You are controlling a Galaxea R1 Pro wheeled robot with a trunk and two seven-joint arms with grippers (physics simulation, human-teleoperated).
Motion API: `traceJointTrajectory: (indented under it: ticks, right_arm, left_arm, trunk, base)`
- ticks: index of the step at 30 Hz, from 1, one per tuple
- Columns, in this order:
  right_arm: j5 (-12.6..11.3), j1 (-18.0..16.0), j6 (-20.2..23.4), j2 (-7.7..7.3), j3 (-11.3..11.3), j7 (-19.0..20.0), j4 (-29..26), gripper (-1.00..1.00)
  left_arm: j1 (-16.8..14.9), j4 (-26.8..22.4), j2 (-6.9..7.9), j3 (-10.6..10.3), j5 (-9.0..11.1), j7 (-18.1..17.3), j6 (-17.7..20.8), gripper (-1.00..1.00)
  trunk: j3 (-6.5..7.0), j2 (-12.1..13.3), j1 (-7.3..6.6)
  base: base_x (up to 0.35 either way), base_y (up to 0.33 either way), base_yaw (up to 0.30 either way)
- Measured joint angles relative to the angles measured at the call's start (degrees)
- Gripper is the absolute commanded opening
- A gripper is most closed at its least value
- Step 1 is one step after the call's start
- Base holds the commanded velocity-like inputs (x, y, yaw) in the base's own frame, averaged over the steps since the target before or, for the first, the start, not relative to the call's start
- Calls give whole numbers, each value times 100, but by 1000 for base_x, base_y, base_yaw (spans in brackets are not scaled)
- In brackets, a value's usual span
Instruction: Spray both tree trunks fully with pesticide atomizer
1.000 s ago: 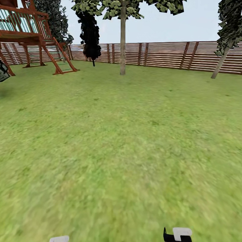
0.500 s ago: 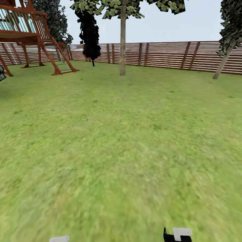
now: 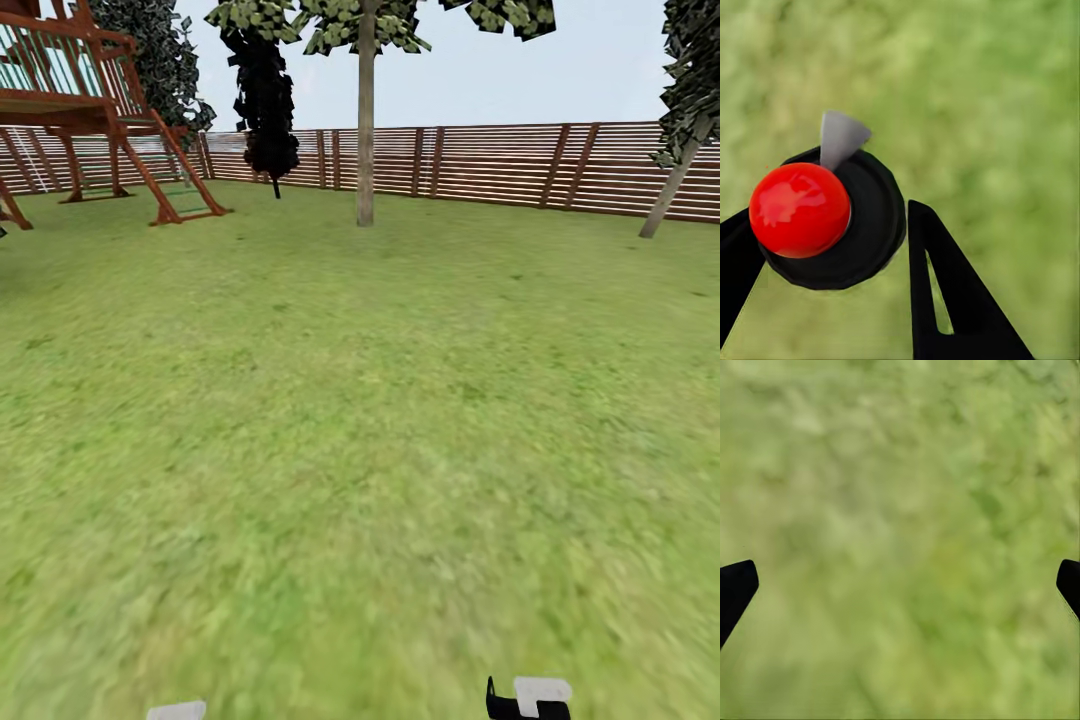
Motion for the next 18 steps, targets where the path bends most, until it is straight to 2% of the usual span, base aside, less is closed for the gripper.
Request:
traceJointTrajectory:
  ticks: [18]
  right_arm:
    - [0,2,0,0,0,0,0,100]
  left_arm:
    - [0,0,0,0,0,0,0,-100]
  trunk:
    - [0,0,0]
  base:
    - [338,0,0]
